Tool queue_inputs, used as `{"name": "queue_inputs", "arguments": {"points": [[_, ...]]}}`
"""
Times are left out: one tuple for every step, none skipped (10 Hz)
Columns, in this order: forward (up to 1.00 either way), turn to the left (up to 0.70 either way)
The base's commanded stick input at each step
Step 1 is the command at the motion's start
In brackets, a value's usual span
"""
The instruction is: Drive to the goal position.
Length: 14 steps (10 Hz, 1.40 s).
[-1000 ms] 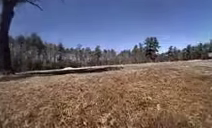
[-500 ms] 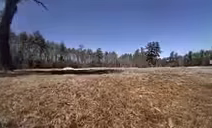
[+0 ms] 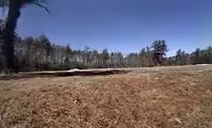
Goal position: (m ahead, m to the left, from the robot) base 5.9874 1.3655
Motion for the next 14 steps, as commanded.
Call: {"name": "queue_inputs", "arguments": {"points": [[0.7, 0.0], [0.7, 0.0], [0.7, 0.0], [0.7, 0.0], [0.7, 0.0], [0.7, 0.0], [0.7, 0.0], [0.7, 0.0], [0.7, 0.0], [0.7, 0.0], [0.7, 0.0], [0.7, 0.0], [0.7, 0.0], [0.7, 0.0]]}}
